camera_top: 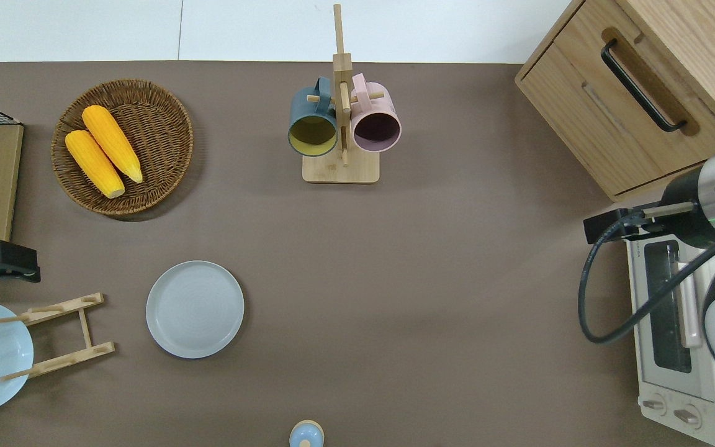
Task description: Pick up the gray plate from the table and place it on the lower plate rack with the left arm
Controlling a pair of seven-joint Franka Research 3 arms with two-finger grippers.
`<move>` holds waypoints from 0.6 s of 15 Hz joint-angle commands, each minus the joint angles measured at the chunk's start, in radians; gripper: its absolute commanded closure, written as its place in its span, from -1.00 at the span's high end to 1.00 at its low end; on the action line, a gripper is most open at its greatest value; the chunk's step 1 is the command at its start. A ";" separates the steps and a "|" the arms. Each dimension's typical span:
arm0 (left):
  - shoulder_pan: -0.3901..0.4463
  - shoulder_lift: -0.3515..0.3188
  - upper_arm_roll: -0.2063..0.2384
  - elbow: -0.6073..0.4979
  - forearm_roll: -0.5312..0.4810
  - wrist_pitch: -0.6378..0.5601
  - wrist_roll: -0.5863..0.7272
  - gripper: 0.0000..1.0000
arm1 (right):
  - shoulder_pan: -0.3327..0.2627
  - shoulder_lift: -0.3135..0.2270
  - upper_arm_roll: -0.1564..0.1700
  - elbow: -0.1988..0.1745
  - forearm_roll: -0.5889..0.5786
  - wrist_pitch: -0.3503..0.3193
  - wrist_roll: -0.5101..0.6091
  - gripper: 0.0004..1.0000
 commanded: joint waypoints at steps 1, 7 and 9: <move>-0.014 -0.012 -0.001 -0.096 -0.037 0.091 -0.025 0.97 | -0.019 -0.001 0.017 0.009 -0.001 -0.014 0.012 0.97; -0.011 -0.057 -0.038 -0.361 -0.101 0.353 -0.050 0.97 | -0.019 -0.003 0.017 0.009 -0.001 -0.014 0.012 0.97; -0.001 -0.077 -0.047 -0.450 -0.101 0.451 -0.050 0.97 | -0.019 -0.003 0.017 0.009 -0.001 -0.014 0.012 0.97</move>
